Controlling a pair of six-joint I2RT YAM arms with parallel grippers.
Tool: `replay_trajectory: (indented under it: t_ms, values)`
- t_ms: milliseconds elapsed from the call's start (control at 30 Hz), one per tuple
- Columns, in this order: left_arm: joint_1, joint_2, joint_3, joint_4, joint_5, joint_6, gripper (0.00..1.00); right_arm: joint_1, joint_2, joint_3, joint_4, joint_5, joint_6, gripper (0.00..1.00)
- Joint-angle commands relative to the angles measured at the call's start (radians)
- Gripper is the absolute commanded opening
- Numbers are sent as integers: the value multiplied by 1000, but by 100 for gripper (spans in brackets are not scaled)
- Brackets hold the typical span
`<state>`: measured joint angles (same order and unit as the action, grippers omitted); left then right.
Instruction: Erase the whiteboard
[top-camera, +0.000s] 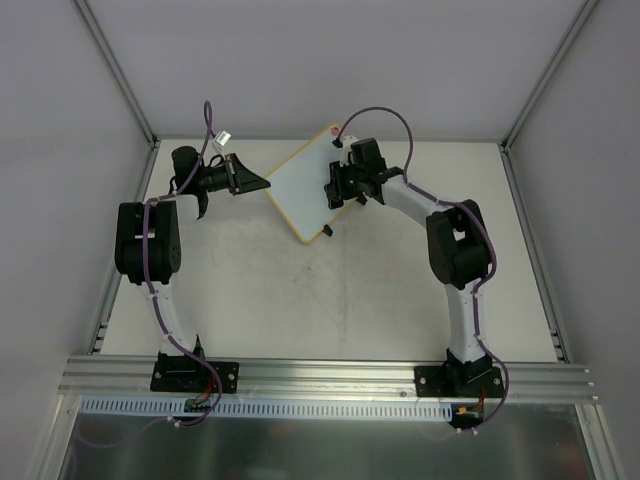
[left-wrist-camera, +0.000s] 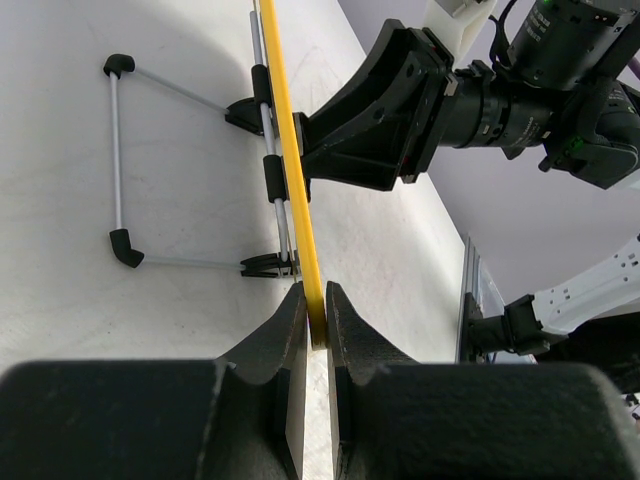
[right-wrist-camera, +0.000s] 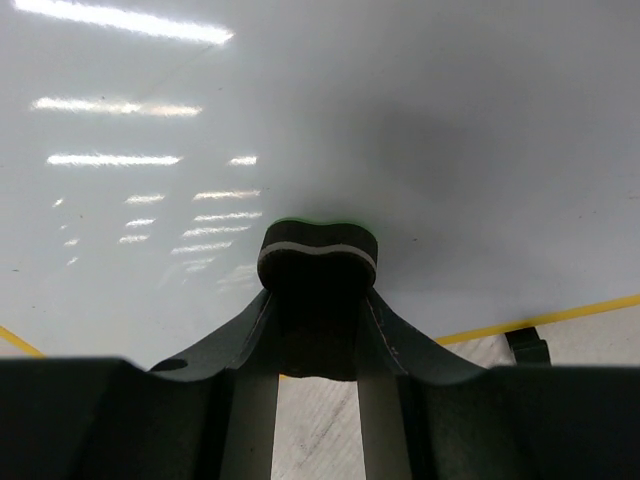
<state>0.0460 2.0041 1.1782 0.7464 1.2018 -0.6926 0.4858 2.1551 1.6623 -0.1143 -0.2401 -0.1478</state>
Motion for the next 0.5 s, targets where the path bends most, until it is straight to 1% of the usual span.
replay_trajectory:
  t_ms: [0, 100, 200, 333, 467]
  values:
    - [-34, -48, -14, 19, 99, 10, 0, 73, 6, -16, -70, -51, 2, 0]
    - [-34, -45, -12, 22, 99, 5, 0, 85, -15, -48, -77, -54, 8, 0]
    - [-34, -47, -14, 27, 101, 2, 0, 89, -14, -53, -76, -93, 40, 0]
    - [-34, -50, -15, 28, 101, -1, 0, 108, -8, -52, -71, -125, 42, 0]
    - [-34, -53, -18, 31, 101, -1, 0, 100, -12, -74, -22, -149, 80, 0]
